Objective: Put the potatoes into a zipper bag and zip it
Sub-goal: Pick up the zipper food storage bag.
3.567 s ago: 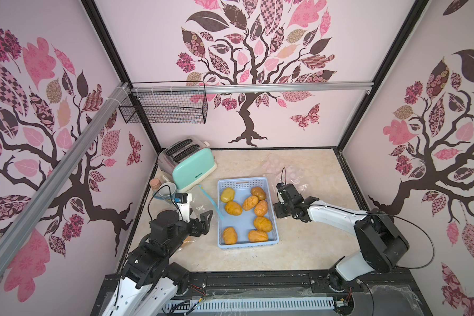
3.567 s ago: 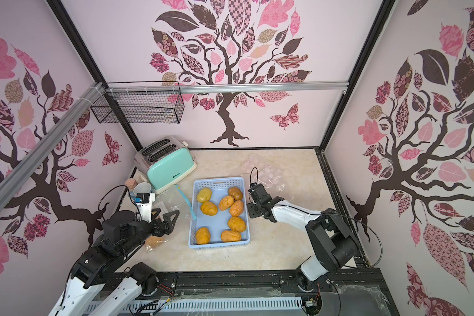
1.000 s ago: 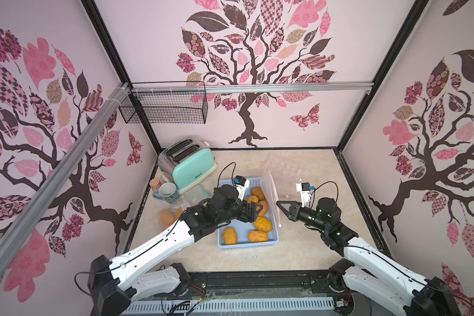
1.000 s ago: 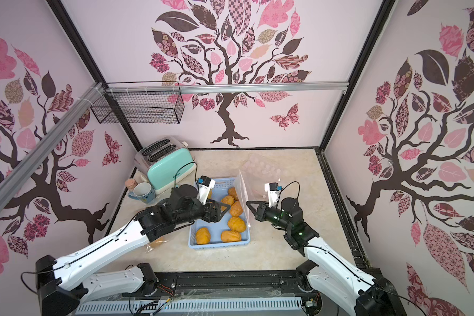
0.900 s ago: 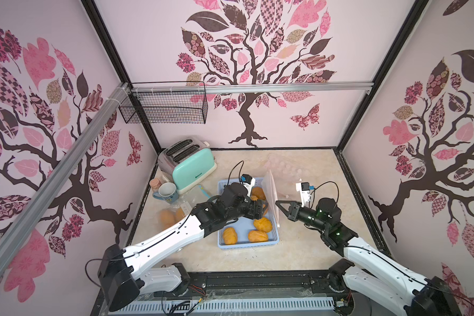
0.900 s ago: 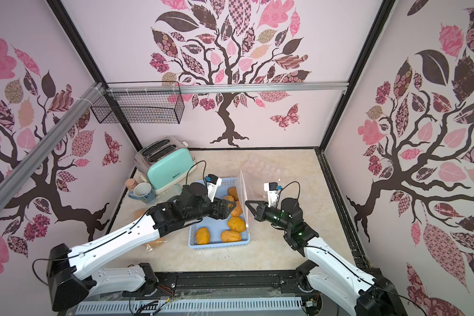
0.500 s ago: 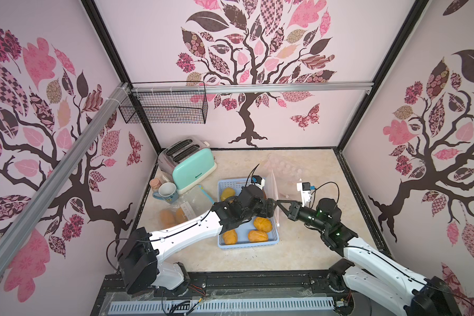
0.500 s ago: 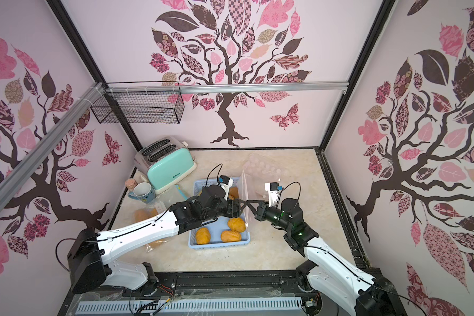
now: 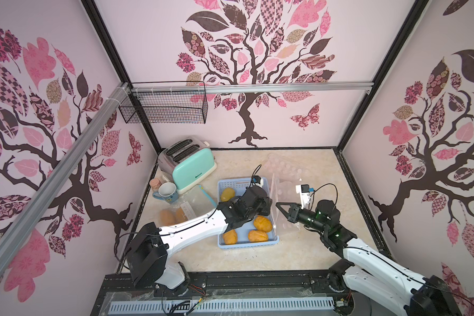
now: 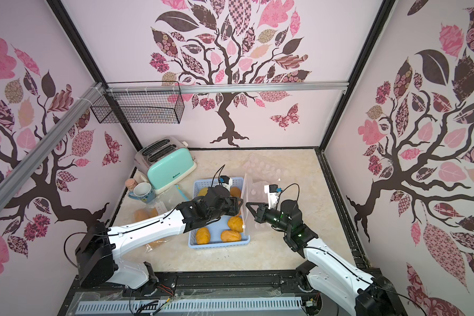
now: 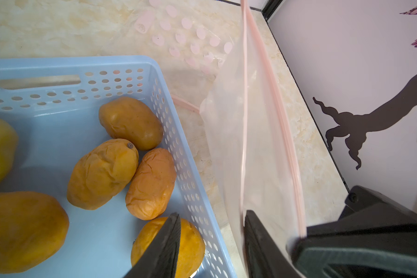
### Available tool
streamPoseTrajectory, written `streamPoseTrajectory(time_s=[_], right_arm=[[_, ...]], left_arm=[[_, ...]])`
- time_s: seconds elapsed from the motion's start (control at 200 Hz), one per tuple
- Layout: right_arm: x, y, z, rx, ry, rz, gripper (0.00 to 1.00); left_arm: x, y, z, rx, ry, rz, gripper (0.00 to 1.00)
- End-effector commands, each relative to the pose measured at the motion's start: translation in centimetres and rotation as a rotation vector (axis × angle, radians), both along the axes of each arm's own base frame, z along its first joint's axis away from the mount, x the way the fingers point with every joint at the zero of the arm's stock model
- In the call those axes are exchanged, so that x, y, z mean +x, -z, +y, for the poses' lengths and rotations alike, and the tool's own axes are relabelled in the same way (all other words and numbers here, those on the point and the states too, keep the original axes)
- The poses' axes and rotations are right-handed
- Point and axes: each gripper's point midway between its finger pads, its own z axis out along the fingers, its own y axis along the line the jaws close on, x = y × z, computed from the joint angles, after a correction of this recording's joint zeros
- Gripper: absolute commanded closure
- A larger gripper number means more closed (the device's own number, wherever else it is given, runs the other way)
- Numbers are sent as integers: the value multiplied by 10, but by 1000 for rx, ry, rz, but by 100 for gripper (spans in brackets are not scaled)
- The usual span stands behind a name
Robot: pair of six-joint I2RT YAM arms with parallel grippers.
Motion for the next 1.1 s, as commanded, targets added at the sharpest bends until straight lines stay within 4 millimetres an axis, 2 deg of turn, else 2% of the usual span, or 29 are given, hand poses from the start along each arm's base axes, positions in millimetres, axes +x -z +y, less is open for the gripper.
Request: streamPoseTrajectory(time_s=[0.0,0.105,0.255,0.325,0.435,0.475,0.505,0.51,0.585,0.63,0.705,0.815,0.92,1.031,1.096], right_arm=[[1,-10,3,4,-11,-39,100],[0,-7,3,1,-12,-35,100],[-1,-4,3,-3,-15,-32,100],[-1,-2,2,-8,-14,-27,100],[-2,0,2,-16,-17,-25,100],[-1,2,2,-27,-13,-22,100],[0,4,1,-38,-8,-18,91],[0,4,1,-42,-7,-18,86],[1,3,0,-78,-10,-36,55],[1,1,-3,-107,2,-52,40],[2,-6,-11,-135,37,-89,36],[2,-16,-25,-155,113,-157,32],[1,-16,-34,-156,155,-185,32],[1,-5,-35,-181,154,-171,32],[3,0,-35,-192,156,-157,32]], left_arm=[[4,-15,-12,-33,0,-20,57],[3,-11,-21,-56,24,0,59],[0,-8,-29,-83,51,8,66],[3,-9,-26,-75,36,-3,76],[5,-9,-16,-18,-6,-15,99],[6,-11,-14,-6,-4,-25,100],[5,-16,-11,-5,-7,-39,100],[6,-16,-10,-1,-10,-41,100],[7,-32,5,32,-35,-91,100],[7,-45,18,62,-56,-131,100],[8,-69,46,111,-94,-185,100],[6,-102,97,195,-154,-257,100],[2,-127,163,258,-259,-279,100],[-15,-164,245,383,-428,-358,100],[-27,-178,284,490,-511,-387,100]])
